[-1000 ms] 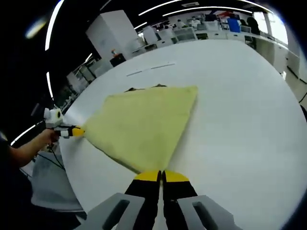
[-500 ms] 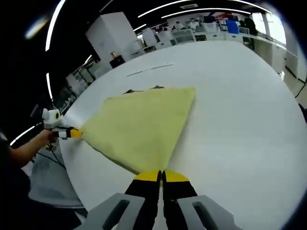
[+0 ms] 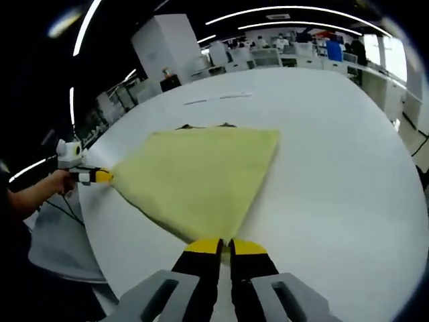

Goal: Fold the garment on the visible template until the final outline fits inside the template.

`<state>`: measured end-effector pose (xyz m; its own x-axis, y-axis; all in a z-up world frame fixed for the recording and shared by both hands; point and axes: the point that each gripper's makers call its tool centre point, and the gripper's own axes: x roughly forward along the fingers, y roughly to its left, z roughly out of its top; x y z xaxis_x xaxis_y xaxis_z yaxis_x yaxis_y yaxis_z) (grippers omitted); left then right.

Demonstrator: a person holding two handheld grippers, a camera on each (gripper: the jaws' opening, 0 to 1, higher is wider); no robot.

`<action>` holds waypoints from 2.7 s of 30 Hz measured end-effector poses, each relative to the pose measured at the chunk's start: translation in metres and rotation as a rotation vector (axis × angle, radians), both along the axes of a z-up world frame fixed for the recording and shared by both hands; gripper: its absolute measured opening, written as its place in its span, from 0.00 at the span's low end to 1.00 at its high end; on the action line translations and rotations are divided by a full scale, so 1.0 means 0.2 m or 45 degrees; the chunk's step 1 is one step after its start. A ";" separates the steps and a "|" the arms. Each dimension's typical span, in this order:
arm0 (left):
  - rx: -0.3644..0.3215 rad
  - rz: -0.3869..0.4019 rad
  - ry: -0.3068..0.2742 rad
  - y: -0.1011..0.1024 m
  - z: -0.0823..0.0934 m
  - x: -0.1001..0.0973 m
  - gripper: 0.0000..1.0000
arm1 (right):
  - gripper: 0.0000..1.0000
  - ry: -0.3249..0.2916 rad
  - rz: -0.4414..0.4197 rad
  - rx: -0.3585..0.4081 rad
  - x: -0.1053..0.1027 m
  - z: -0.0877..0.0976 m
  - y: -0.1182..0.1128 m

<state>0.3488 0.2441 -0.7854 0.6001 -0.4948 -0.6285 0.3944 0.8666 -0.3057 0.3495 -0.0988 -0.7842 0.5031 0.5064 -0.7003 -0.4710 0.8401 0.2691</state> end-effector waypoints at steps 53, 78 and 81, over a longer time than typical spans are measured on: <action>0.046 0.016 -0.424 0.04 0.34 -0.14 0.98 | 0.96 -0.463 0.105 0.106 -0.10 0.38 0.25; 0.094 -0.006 -0.415 0.08 0.35 -0.19 0.96 | 0.93 -0.429 0.112 0.036 -0.12 0.34 0.22; 0.082 -0.009 -0.425 0.07 0.35 -0.19 0.96 | 0.92 -0.426 0.108 0.034 -0.12 0.34 0.22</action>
